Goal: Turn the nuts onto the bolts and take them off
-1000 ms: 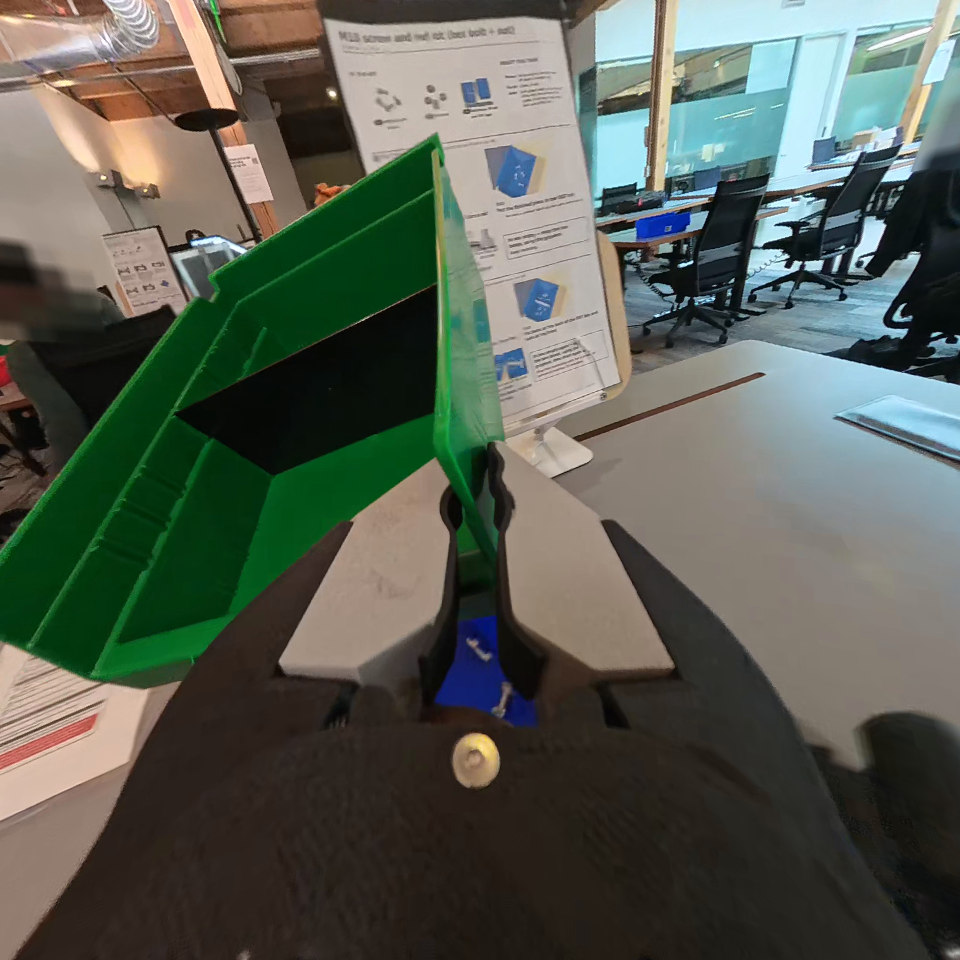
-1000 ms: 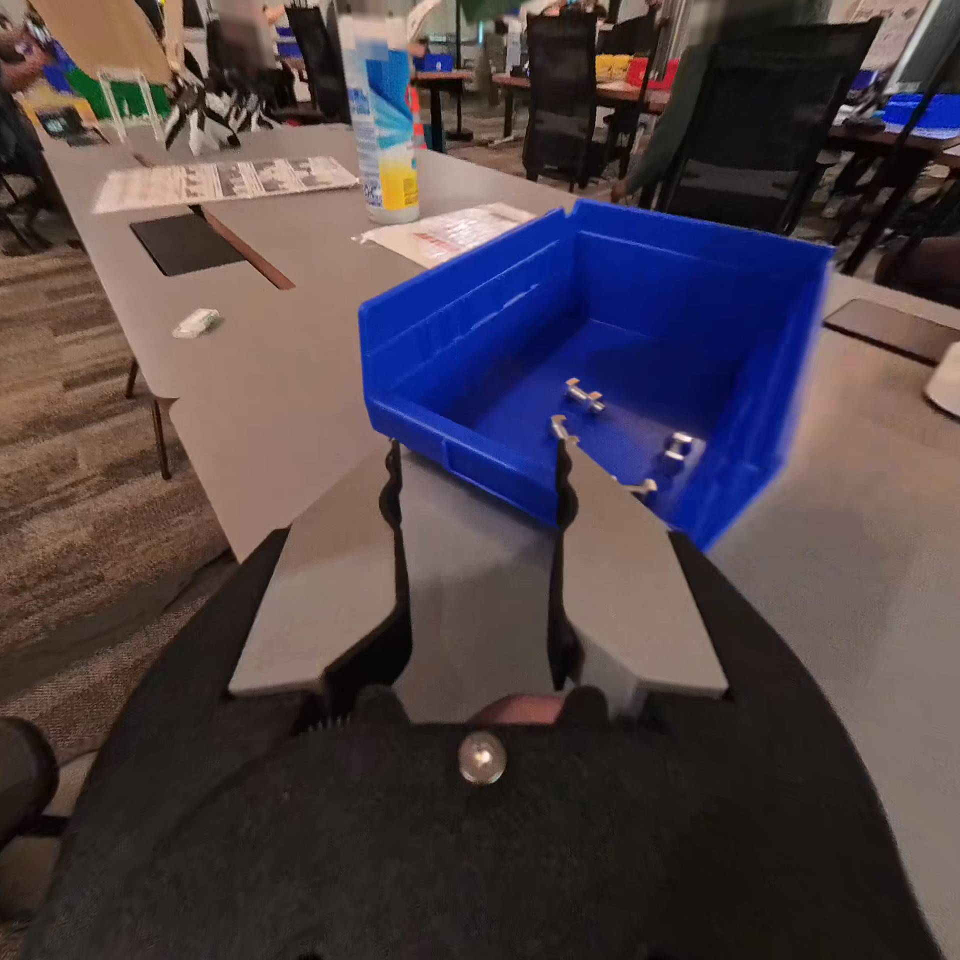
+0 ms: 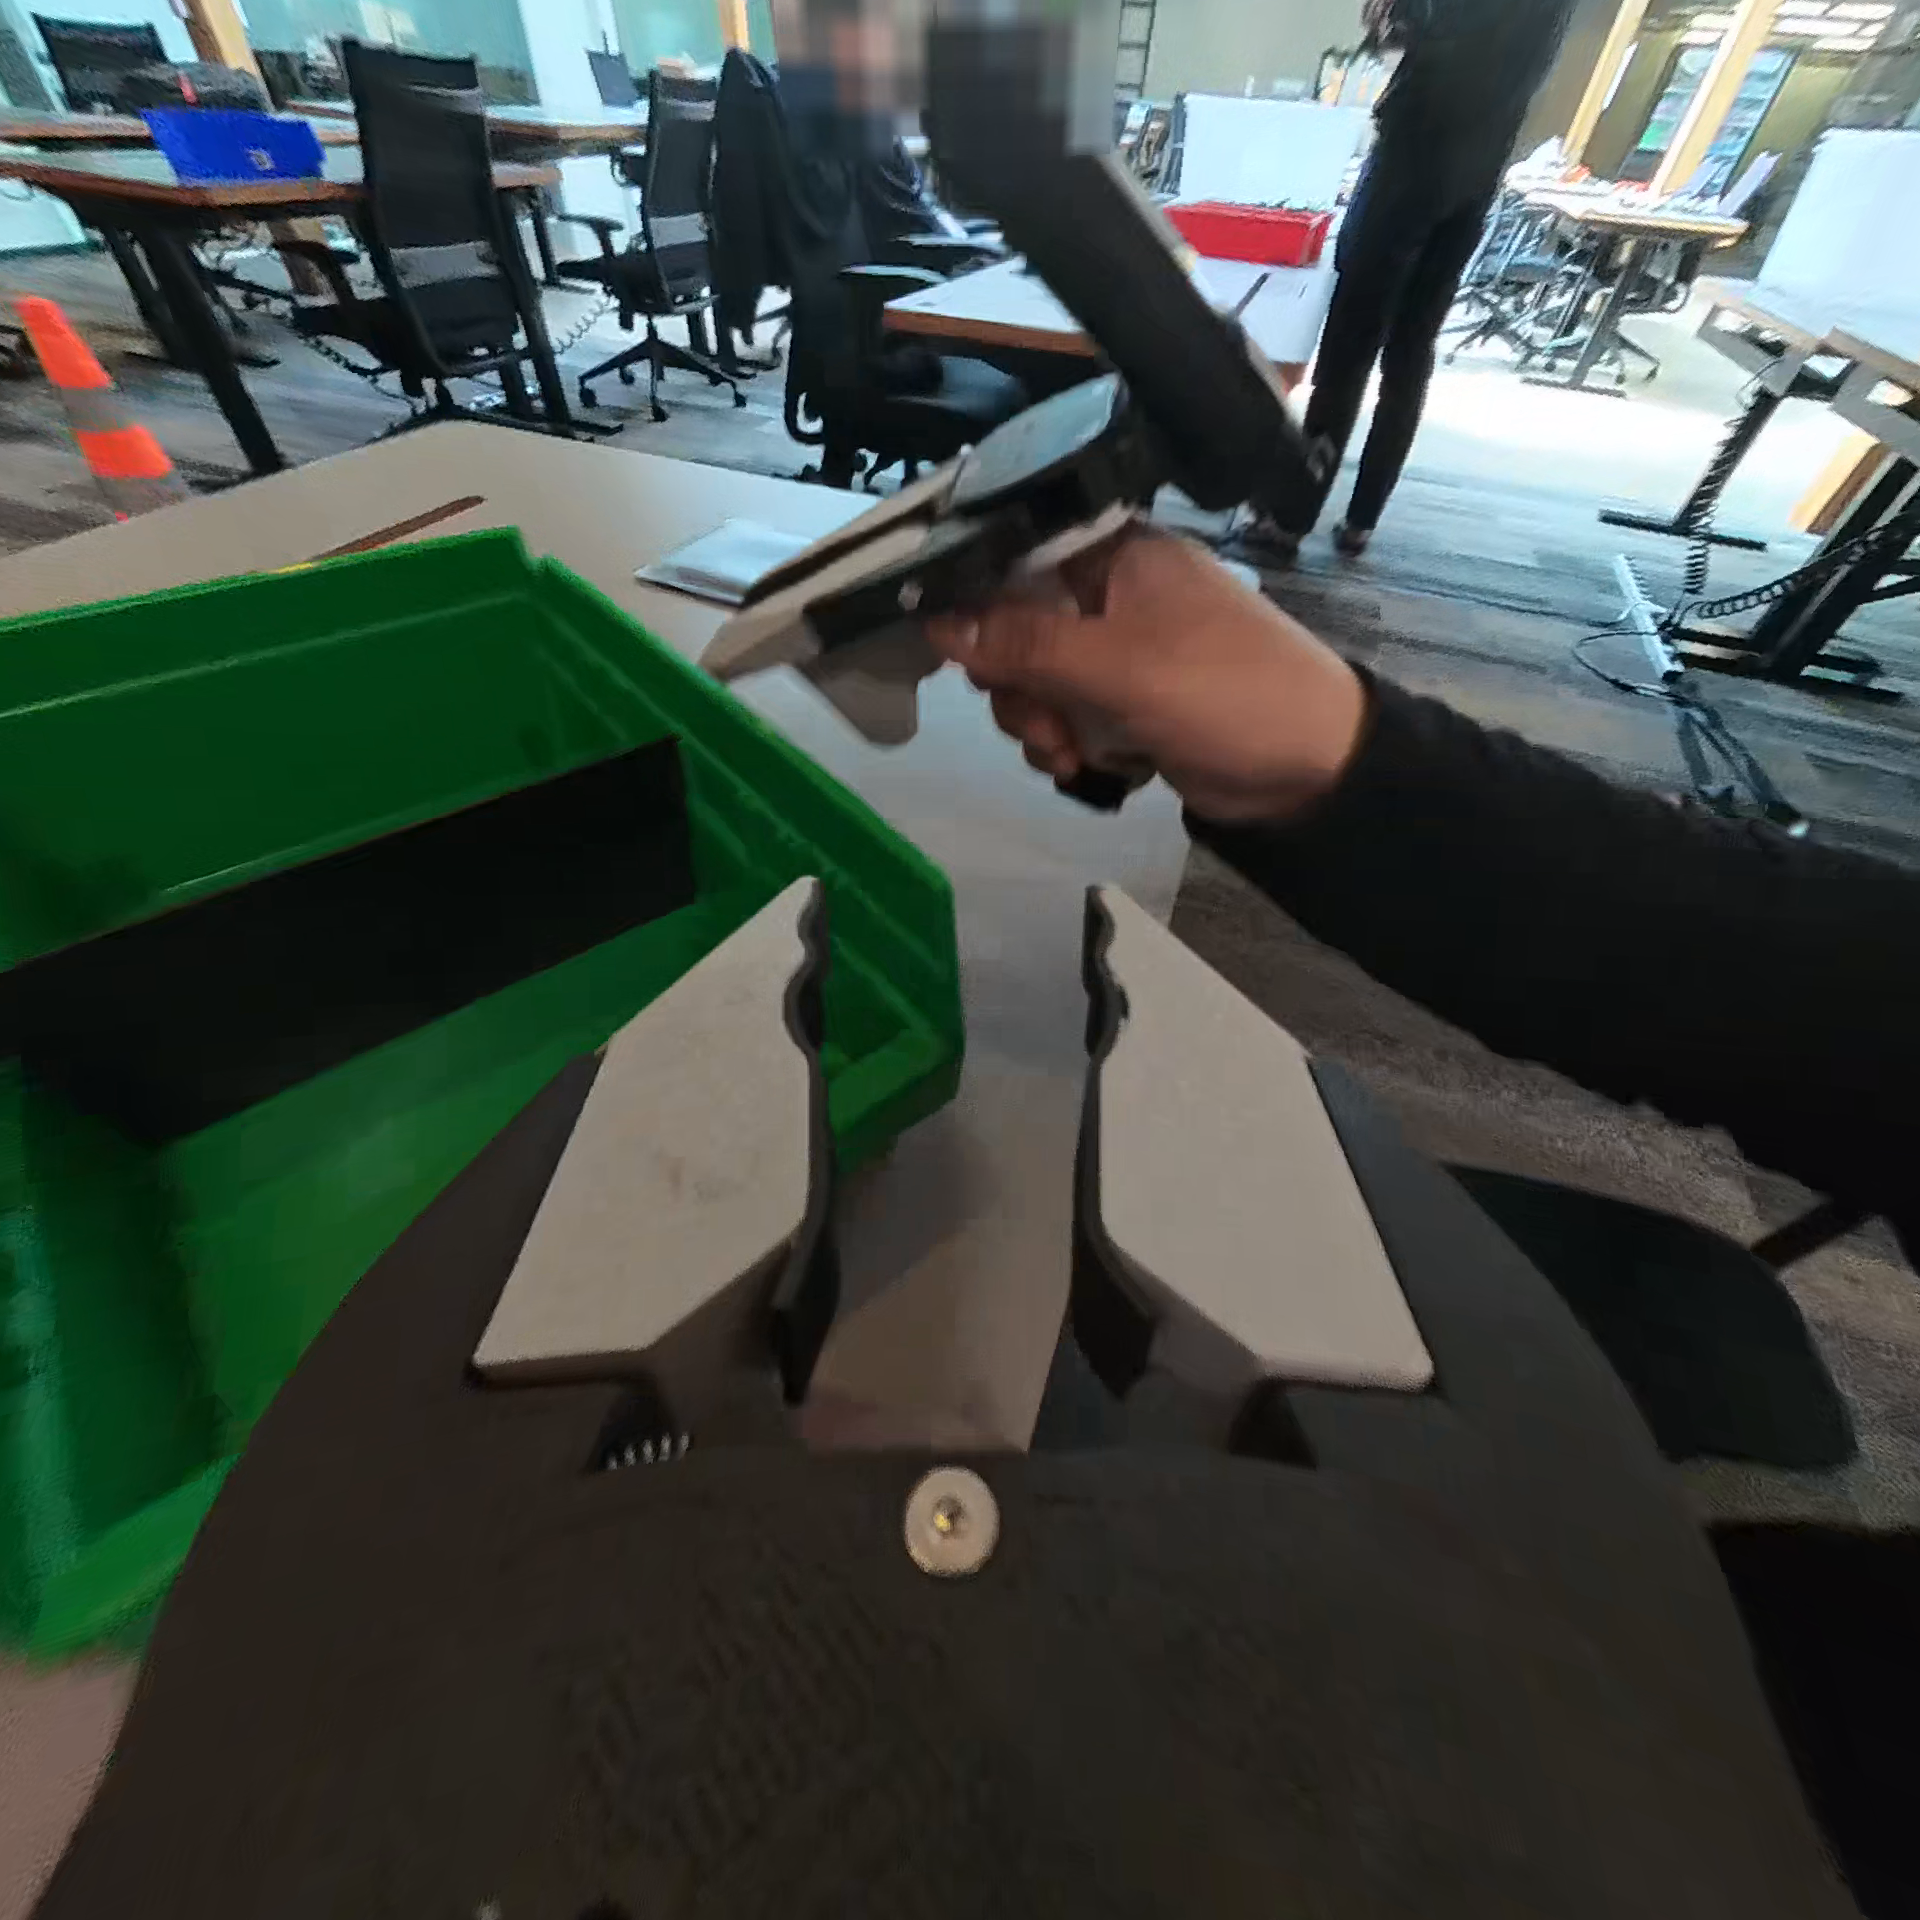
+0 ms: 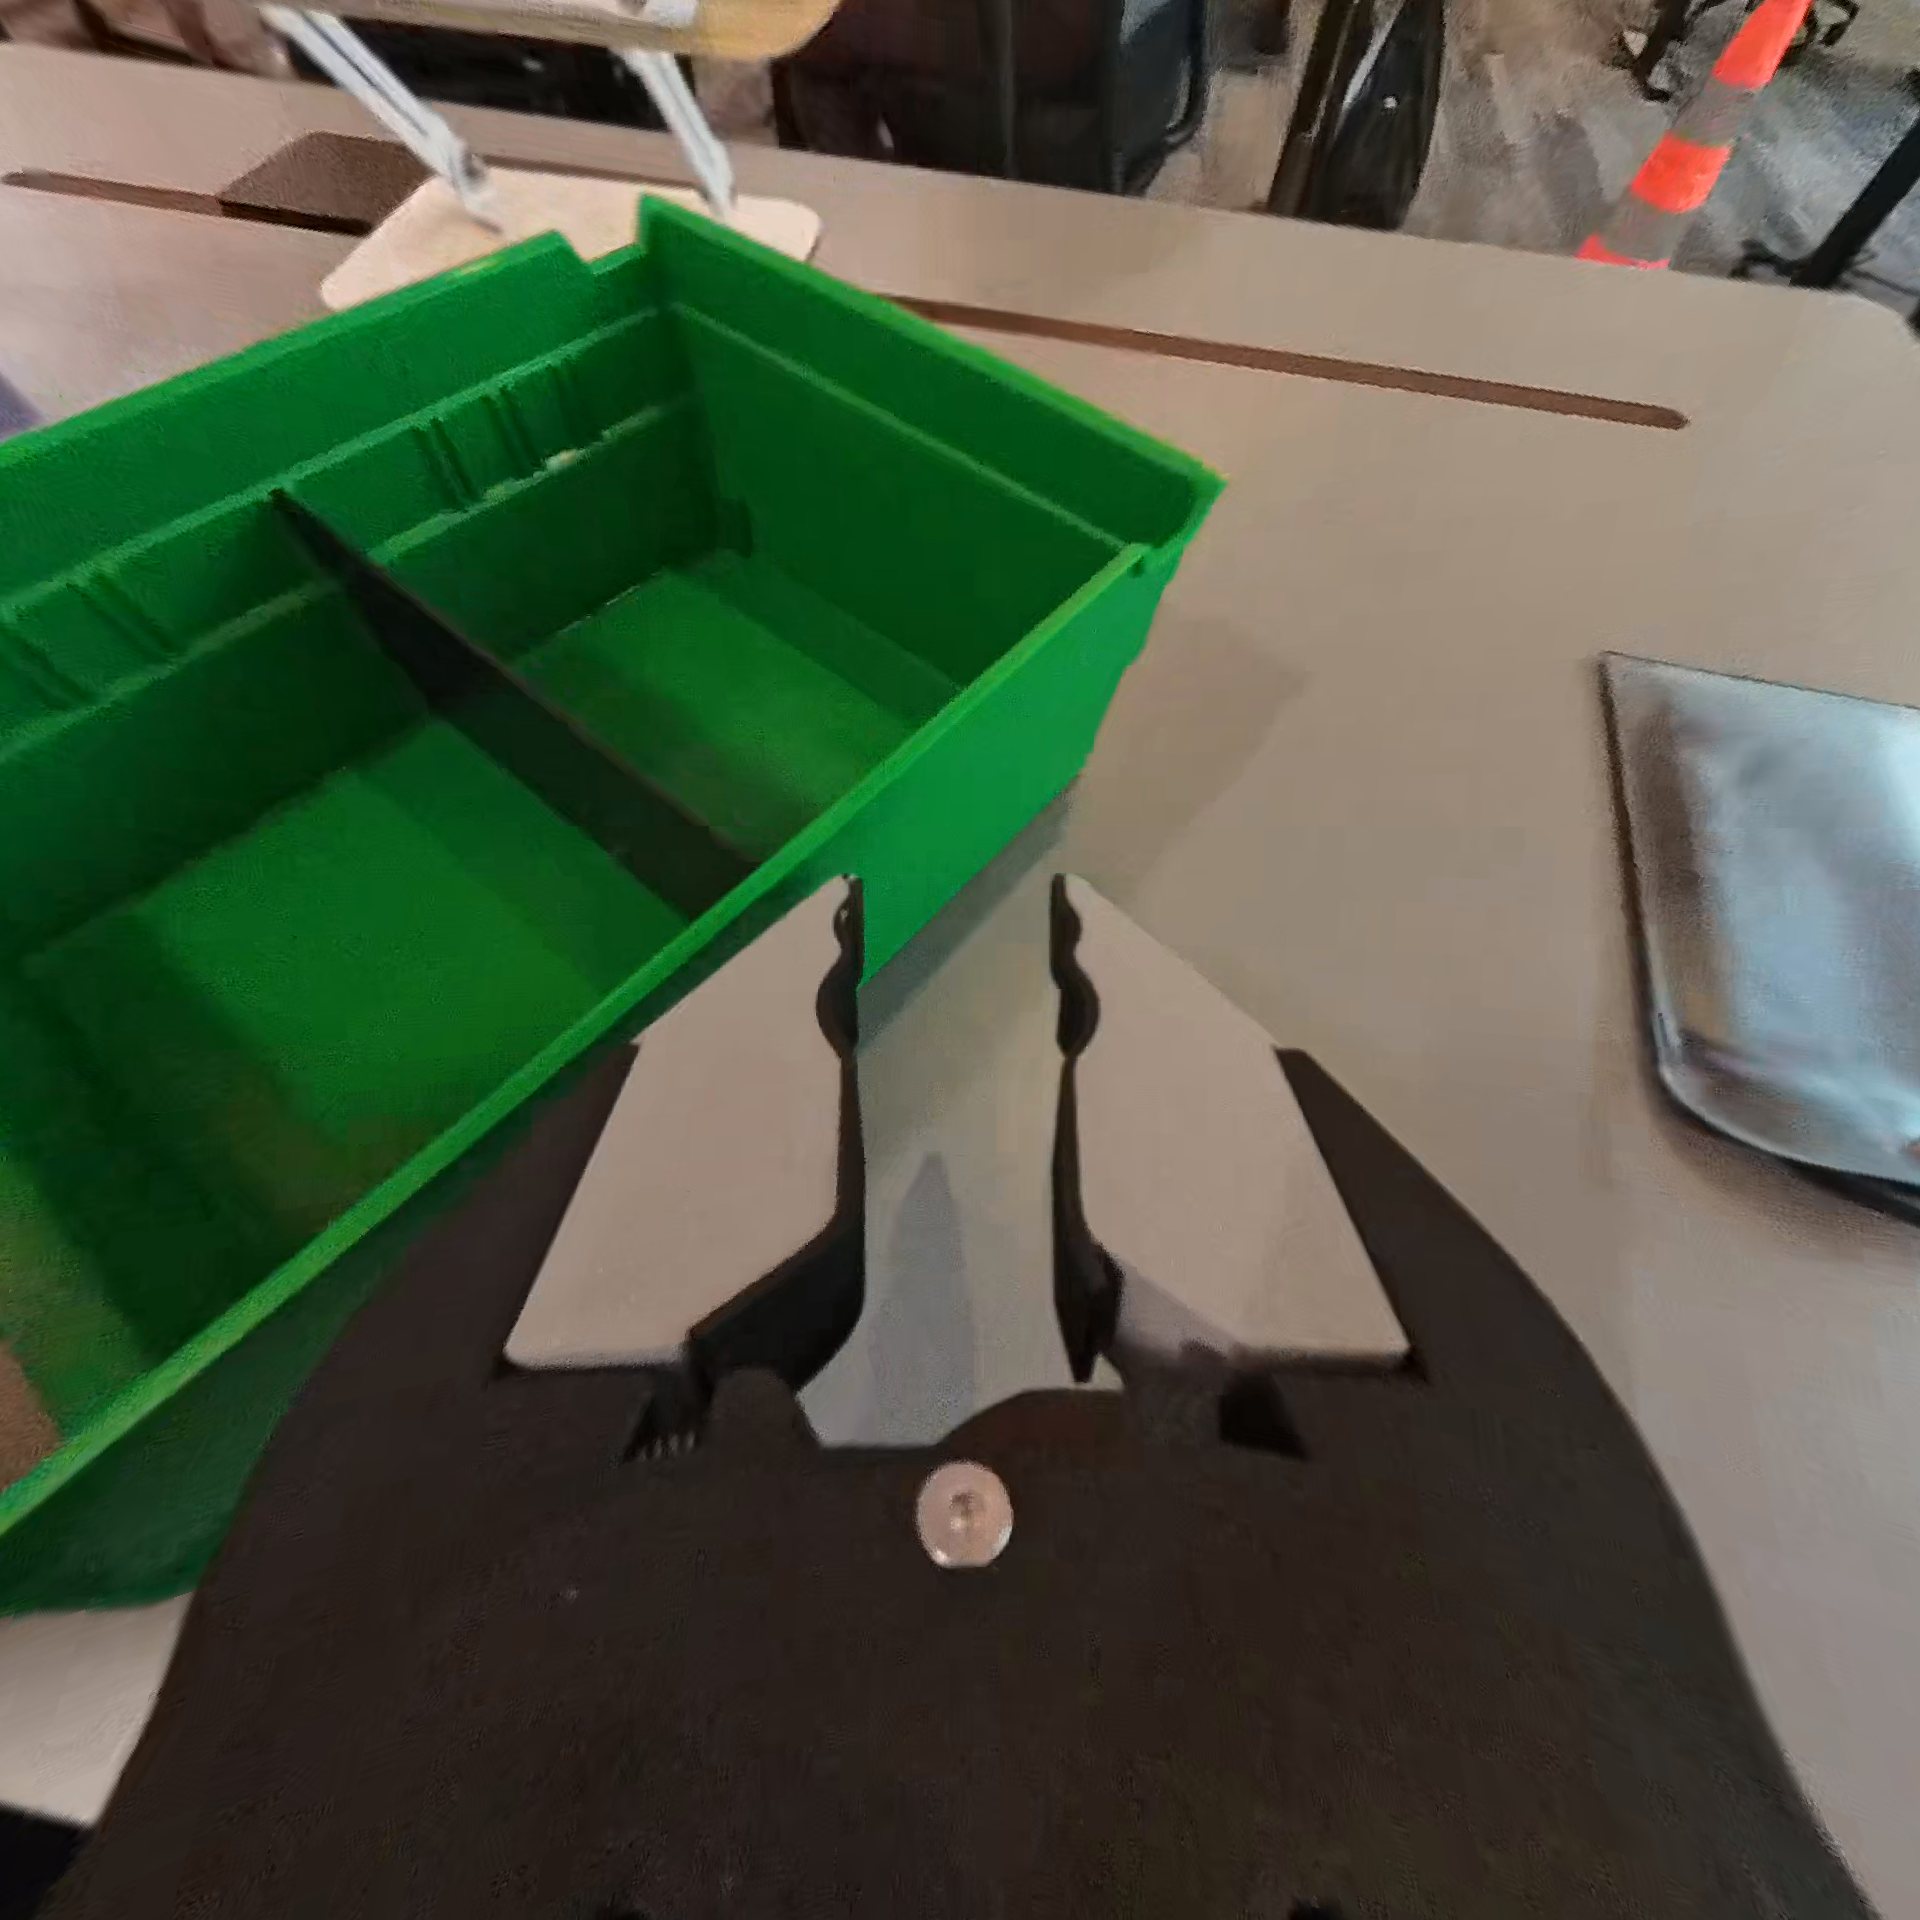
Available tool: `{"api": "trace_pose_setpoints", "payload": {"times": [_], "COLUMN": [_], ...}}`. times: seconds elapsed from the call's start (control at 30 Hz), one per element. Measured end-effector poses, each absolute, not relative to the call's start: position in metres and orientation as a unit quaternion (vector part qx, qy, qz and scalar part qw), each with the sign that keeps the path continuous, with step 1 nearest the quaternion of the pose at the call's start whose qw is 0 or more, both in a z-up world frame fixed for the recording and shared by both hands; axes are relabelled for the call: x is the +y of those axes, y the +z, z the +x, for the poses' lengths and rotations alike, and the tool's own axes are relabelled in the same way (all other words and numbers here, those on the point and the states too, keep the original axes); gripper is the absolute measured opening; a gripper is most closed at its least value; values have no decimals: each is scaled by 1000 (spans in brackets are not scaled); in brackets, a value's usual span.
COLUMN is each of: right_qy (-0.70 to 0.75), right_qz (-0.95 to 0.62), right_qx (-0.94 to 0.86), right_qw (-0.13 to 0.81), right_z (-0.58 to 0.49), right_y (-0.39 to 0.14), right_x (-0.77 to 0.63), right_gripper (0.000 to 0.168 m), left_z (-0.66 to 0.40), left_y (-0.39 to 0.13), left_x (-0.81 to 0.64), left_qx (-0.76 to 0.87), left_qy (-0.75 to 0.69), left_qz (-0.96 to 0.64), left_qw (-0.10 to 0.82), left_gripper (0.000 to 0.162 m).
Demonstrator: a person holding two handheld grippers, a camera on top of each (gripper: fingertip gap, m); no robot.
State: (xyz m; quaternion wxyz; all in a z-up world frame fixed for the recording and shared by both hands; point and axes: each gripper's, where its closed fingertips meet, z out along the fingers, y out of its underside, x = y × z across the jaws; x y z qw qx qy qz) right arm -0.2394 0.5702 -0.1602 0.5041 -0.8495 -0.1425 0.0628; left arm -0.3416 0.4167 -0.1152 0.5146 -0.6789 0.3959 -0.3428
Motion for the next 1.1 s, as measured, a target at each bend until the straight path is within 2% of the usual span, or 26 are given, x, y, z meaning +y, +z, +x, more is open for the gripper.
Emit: {"api": "trace_pose_setpoints", "payload": {"times": [0.07, 0.17, 0.2, 0.27, 0.3, 0.33, 0.43, 0.47, 0.5, 0.53, 0.6, 0.67, 0.77, 0.8, 0.83, 0.87, 0.9, 0.97, 1.1], "right_qy": [84, 192, 256, 407, 425, 391, 175, 133, 106, 76, 42, 47, 33, 35, 49, 61, 76, 111, 64], "right_qz": [-839, -782, -759, -721, -727, -746, -803, -812, -814, -815, -827, -842, -866, -869, -869, -867, -860, -828, -786], "right_qx": [-139, -206, -248, -331, -353, -369, -392, -395, -391, -383, -378, -370, -320, -315, -316, -312, -311, -334, -405], "right_qw": [520, 557, 546, 454, 409, 393, 414, 409, 416, 428, 414, 391, 383, 380, 379, 384, 397, 436, 462], "right_z": [-239, -289, -320, -386, -407, -419, -414, -409, -403, -392, -372, -353, -311, -303, -301, -301, -305, -327, -368], "right_y": [-138, -100, -93, -95, -108, -127, -187, -199, -203, -202, -209, -213, -214, -215, -216, -214, -209, -193, -190], "right_x": [565, 518, 490, 421, 403, 401, 442, 452, 462, 473, 486, 498, 524, 528, 529, 530, 529, 523, 525], "right_gripper": [37, 44, 50, 62, 62, 61, 62, 57, 44, 40, 63, 70, 78, 68, 69, 77, 70, 71, 74], "left_z": [-382, -462, -492, -548, -573, -597, -661, -679, -698, -717, -746, -770, -801, -808, -811, -806, -796, -775, -730], "left_y": [-107, -105, -109, -126, -136, -147, -180, -189, -199, -206, -209, -213, -211, -211, -209, -206, -202, -190, -184], "left_x": [413, 424, 432, 447, 455, 463, 481, 485, 486, 488, 492, 492, 491, 489, 487, 483, 479, 475, 480], "left_qx": [389, 373, 366, 358, 359, 356, 333, 325, 317, 307, 287, 249, 243, 235, 232, 237, 249, 266, 297], "left_qy": [-330, -251, -213, -153, -130, -107, -62, -50, -36, -20, -13, -37, -7, -3, -4, -17, -37, -60, -71], "left_qz": [-689, -707, -718, -744, -757, -771, -819, -832, -844, -854, -857, -873, -877, -882, -882, -877, -868, -848, -829], "left_qw": [514, 546, 552, 543, 530, 517, 464, 447, 431, 420, 427, 417, 413, 409, 411, 417, 427, 455, 469], "left_gripper": [54, 54, 54, 56, 60, 61, 64, 64, 63, 61, 77, 94, 97, 93, 84, 71, 65, 62, 63]}}
